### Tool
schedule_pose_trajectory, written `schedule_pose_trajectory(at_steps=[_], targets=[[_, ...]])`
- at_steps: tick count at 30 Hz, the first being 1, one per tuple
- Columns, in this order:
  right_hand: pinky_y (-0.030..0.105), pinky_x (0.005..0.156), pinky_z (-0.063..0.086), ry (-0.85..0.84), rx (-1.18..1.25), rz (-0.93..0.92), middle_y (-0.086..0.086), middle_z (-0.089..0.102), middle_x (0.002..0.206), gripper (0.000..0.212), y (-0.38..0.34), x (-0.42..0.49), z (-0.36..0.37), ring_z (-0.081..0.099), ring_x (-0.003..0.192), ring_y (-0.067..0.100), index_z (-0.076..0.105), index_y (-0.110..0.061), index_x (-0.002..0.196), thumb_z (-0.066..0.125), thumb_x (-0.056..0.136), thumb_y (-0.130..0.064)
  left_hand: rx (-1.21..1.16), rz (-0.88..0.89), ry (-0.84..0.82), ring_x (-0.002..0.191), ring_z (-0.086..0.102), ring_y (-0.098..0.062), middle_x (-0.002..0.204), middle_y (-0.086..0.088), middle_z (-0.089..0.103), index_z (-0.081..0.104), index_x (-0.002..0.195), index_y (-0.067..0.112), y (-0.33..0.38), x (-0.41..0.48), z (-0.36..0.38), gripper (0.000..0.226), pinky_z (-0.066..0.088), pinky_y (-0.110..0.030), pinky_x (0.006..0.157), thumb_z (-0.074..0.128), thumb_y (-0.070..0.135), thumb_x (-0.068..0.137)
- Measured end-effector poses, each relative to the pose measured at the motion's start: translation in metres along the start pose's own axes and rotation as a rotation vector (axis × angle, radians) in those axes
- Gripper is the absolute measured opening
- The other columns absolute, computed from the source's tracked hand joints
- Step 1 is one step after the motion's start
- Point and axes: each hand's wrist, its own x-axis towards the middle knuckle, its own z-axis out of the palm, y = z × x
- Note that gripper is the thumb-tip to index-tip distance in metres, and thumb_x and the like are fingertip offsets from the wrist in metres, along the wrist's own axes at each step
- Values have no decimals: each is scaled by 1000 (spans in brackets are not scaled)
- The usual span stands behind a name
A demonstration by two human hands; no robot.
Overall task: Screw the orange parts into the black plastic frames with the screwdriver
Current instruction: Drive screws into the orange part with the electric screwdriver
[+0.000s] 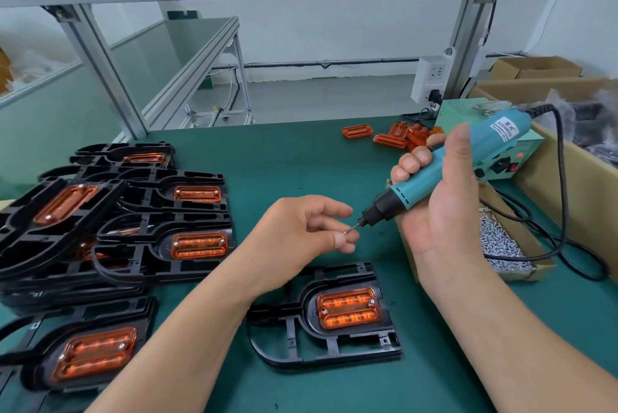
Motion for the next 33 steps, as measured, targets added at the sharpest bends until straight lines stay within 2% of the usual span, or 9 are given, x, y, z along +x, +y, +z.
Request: schedule_pose_trajectory(at_steps=[2,5,13,18,20,22,24,29,33], targets=[[26,63,49,-14,4,5,-3,49,76,33,1,-1,0,52,65,11,57,-17,95,61,105,-48,-3,-12,14,99,78,-12,97,2,82,68,119,24,0,1,0,29,54,-31,96,71,6,96],[26,63,49,-31,2,0,-3,49,76,32,1,-2,1,52,65,11,57,-17,95,60,106,-47,-7,-26,20,95,78,-13,97,3,82,68,116,23,2,1,0,25,55,-21,81,71,9,97],[26,65,47,-119,-12,-41,-2,47,77,30,-4,-5,7,50,66,12,57,-18,95,55,107,-46,19,-25,1,91,79,-15,96,4,82,73,108,24,1,1,-2,14,52,-22,83,72,15,97],[26,65,47,-101,-12,-43,-2,47,77,28,-6,-6,7,50,66,12,57,-17,93,58,105,-43,132,-22,34,83,77,-10,86,5,80,77,94,27,1,1,-2,8,52,-27,84,73,22,97],[27,65,47,-99,-14,-43,-2,47,77,28,-5,-5,7,50,67,12,57,-17,93,58,106,-42,206,-16,62,76,71,-6,80,6,78,76,88,31,2,0,-2,8,52,-25,77,74,30,96],[27,65,47,-98,-25,-46,-2,48,77,28,-5,-6,7,50,66,12,56,-17,93,57,106,-41,223,-16,73,72,68,-12,78,5,76,76,86,31,2,0,-2,9,54,-28,72,75,33,95],[26,65,47,-100,-28,-42,-2,48,77,27,-4,-6,6,50,66,12,56,-17,94,57,106,-42,211,-15,74,78,71,-19,78,3,76,76,85,29,2,0,-2,9,57,-30,76,77,31,93],[25,64,47,-93,-26,-37,-3,48,77,26,-1,-7,5,50,65,11,56,-18,95,57,107,-41,270,-8,86,70,65,-3,77,12,73,77,82,32,0,0,3,7,54,-20,69,80,32,89],[26,65,47,-81,-27,-28,-3,48,77,27,0,-6,4,50,66,12,57,-18,95,58,107,-42,242,3,77,70,64,-1,77,14,74,78,82,32,-1,1,1,6,51,-17,68,80,32,88]])
